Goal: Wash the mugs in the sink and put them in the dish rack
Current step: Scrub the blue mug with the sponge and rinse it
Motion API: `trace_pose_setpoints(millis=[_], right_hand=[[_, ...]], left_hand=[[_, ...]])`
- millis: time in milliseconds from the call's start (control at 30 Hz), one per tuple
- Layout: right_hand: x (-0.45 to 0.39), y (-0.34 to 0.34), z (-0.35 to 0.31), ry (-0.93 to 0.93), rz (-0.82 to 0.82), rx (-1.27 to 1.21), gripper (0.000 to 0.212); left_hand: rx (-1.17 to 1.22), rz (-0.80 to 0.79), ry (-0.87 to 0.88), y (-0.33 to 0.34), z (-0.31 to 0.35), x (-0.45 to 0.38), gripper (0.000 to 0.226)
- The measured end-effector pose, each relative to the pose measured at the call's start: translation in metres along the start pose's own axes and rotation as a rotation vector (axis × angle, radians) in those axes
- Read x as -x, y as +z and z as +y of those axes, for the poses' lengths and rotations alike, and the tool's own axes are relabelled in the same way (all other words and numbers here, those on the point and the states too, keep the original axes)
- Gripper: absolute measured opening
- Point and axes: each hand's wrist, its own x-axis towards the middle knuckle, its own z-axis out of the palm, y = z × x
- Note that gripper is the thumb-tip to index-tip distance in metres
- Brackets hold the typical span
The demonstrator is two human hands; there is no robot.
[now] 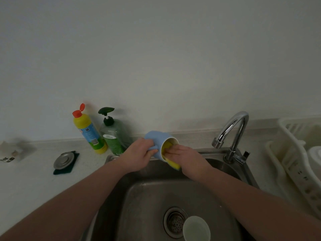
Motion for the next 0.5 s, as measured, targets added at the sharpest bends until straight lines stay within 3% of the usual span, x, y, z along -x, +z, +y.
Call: trace_pose_setpoints(millis=[67,133,233,300,433,500], right_hand=[[0.001,0.004,0.006,-0.028,0.039,0.06,0.08],[-0.003,0.001,-0.006,0.017,0.014,-0.036,0.073],[-0.009,0.011,-0.013,0.357,0.041,-0.364,0.054],[-0.011,0.013,-0.012,0.419,0.092,-0.478,0.053],[-0.006,0.003,-0.004,0.281,0.019,-0.283,0.059],[-0.002,-0.001,0.0,0.087,-0.033,-0.082,0.068]], left_hand=[[0.014,-0.024,0.006,0.002,0.003,-0.001,0.045],[0.023,-0.064,-0.026,0.004,0.005,-0.004,0.049],[0.024,-0.064,-0.056,0.005,0.004,-0.006,0.056],[0.038,-0.044,-0.07,0.003,0.003,-0.007,0.053],[0.027,-0.11,-0.107,-0.003,0.006,-0.012,0.042],[0.025,-0.174,-0.115,-0.004,0.009,-0.013,0.036]])
